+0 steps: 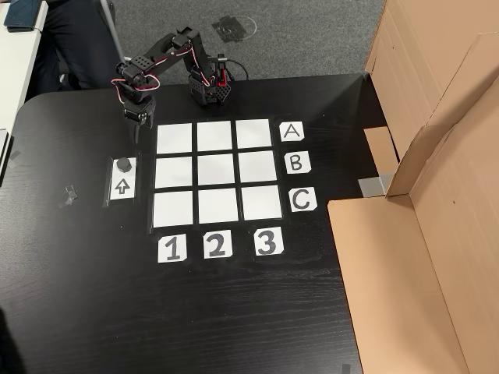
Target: Pick up a new token and place it in the grid on square A1.
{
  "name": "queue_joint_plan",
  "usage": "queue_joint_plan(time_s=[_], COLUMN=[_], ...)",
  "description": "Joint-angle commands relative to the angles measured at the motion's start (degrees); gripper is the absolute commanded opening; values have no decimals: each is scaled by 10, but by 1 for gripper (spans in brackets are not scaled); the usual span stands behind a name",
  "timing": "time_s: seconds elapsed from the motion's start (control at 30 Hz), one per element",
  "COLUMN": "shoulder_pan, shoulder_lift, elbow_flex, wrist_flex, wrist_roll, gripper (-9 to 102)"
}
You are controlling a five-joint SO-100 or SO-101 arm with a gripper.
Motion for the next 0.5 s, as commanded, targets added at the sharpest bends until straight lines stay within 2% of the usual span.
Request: queue_joint_plan(time_s=[0.0, 0.27, 0.47], shoulder_pan=[25, 70, 91], shoulder_lift=[-6, -70, -161], elbow_flex=[-29, -91, -200], wrist_flex=[-6, -5, 12], wrist_roll=[-9, -22, -22], gripper=[31, 31, 31])
